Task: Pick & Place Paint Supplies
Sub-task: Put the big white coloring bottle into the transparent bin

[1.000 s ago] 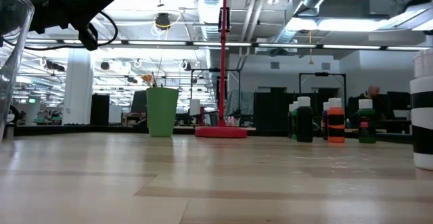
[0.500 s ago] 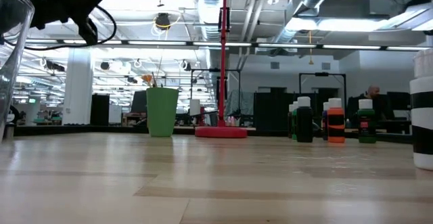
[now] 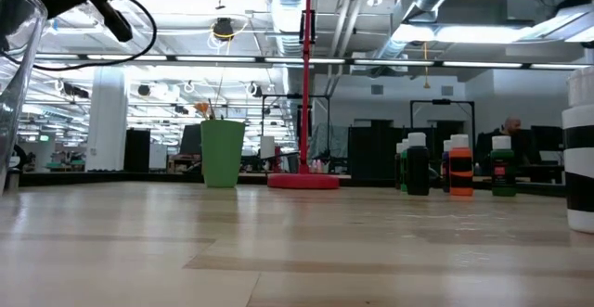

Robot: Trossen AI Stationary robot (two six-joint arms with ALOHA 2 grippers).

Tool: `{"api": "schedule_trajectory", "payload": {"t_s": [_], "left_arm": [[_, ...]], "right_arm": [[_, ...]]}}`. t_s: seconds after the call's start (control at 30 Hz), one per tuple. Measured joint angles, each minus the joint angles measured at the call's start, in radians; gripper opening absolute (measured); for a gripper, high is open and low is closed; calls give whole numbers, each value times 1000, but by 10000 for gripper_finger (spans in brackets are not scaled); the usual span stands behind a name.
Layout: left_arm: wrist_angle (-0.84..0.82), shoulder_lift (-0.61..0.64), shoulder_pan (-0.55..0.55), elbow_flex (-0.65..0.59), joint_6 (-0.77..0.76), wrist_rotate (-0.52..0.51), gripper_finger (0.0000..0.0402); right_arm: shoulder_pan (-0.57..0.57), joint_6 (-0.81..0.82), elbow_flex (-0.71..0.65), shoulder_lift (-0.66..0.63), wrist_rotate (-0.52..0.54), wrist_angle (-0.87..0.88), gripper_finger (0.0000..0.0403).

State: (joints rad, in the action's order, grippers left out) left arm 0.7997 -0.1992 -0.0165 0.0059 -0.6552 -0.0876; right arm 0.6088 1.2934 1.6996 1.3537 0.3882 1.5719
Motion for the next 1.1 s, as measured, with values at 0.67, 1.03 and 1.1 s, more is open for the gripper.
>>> {"api": "schedule_trajectory", "payload": {"t_s": [0.67, 1.03, 1.1], "left_arm": [[12, -876, -33, 779, 99, 302, 81], [-413, -964, -50, 936, 26, 565, 179], [-501, -913, -50, 929, 24, 565, 178]], "right_arm": [[204, 42, -33, -99, -8, -1, 154], [304, 173, -203, -72, -306, -1, 206], [317, 202, -249, -72, -352, -4, 217]]}}
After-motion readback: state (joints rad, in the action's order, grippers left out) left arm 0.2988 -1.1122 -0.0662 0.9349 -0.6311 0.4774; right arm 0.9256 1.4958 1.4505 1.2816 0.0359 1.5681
